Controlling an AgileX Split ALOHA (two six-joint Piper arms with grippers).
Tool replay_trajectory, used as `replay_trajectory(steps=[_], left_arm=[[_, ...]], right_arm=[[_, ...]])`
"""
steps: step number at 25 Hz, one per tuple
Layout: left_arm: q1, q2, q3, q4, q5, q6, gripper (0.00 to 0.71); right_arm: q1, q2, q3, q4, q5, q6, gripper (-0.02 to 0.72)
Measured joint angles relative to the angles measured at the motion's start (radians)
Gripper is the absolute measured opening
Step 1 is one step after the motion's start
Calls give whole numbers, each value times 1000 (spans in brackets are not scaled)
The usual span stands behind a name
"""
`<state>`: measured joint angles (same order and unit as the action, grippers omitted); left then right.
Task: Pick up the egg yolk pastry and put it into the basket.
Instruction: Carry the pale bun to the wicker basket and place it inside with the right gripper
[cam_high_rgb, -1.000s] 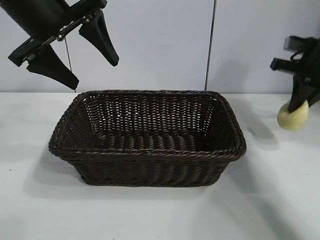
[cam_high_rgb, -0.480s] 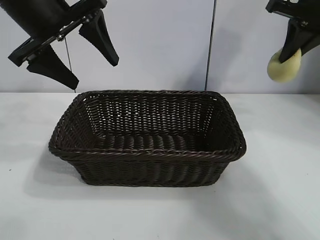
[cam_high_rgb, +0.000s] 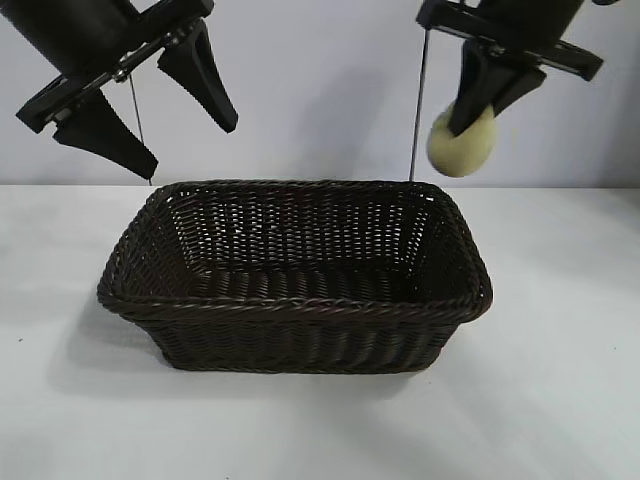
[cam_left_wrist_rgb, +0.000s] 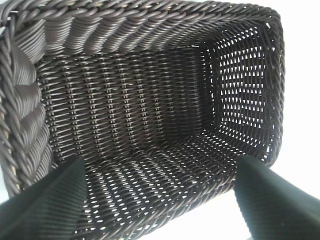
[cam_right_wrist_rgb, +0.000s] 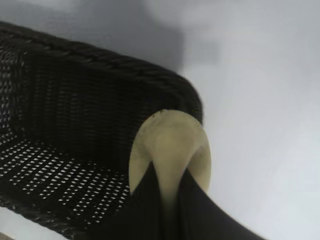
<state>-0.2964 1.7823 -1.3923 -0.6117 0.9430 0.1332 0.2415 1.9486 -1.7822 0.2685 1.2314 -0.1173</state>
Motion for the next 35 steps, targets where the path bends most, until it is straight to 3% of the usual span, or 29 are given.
replay_trajectory(steps=[8,26,29,35], left_arm=[[0,0,0,0,0,0,589],[0,0,0,0,0,0,589],[0,0,0,0,0,0,589],[0,0,0,0,0,0,589]], right_arm=[[123,5,0,1,-20,20,24],[128,131,0,35,-23,38,41],[128,131,0,35,-22,34,140],[128,131,0,35,-20,30,498]])
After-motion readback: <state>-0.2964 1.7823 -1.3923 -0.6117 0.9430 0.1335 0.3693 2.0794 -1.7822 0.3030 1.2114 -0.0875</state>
